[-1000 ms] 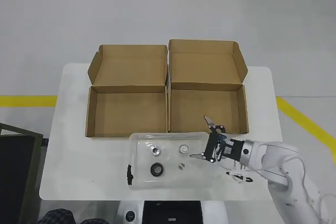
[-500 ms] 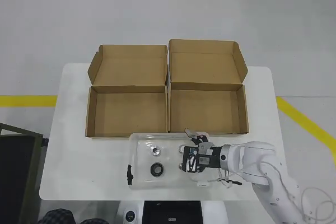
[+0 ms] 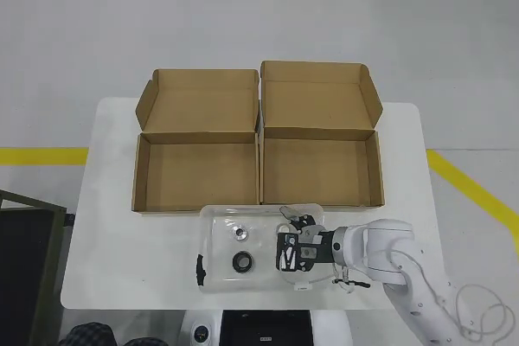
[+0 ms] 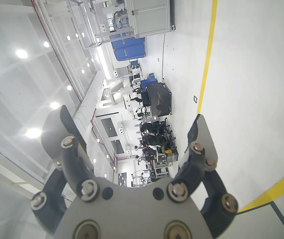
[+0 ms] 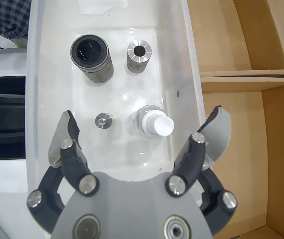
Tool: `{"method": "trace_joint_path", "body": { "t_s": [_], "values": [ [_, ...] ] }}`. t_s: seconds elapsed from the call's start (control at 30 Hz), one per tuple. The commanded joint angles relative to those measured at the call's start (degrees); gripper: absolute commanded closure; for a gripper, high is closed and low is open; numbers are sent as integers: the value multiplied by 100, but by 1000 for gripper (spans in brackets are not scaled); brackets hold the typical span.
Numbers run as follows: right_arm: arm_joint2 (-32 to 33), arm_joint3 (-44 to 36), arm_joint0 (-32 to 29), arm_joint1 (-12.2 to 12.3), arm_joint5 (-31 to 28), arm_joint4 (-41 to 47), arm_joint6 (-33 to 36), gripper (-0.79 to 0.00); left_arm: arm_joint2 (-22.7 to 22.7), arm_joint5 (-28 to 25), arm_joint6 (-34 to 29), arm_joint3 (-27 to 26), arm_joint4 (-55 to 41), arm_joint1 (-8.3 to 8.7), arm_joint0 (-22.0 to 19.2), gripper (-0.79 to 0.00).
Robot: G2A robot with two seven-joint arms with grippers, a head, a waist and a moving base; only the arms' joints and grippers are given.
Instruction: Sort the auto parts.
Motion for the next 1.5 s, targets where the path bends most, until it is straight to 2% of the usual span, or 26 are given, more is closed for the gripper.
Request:
{"method": "trace_joint_path", "body": {
  "t_s": [0.0, 0.07, 0.23, 0.67, 0.87, 1.17, 1.33, 1.47],
  "values": [
    [6, 30, 4, 12, 20, 1, -31, -785, 0, 0, 0, 0, 0, 0, 0, -785],
    [17, 63, 6, 26, 40, -6, -55, -779, 0, 0, 0, 0, 0, 0, 0, -785],
    [19, 122, 15, 57, 54, 21, -87, -683, 0, 0, 0, 0, 0, 0, 0, -785],
    [-46, 323, 156, 114, 170, 197, -97, -659, 0, 0, 0, 0, 0, 0, 0, -785],
    [-113, 450, 270, 127, 275, 294, -48, -542, 0, 0, 0, 0, 0, 0, 0, -785],
    [-241, 629, 454, 137, 412, 413, 7, -437, 0, 0, 0, 0, 0, 0, 0, -785],
    [-323, 712, 537, 143, 447, 465, 36, -342, 0, 0, 0, 0, 0, 0, 0, -785],
    [-366, 744, 586, 155, 432, 520, 58, -114, 0, 0, 0, 0, 0, 0, 0, -785]
  ]
}}
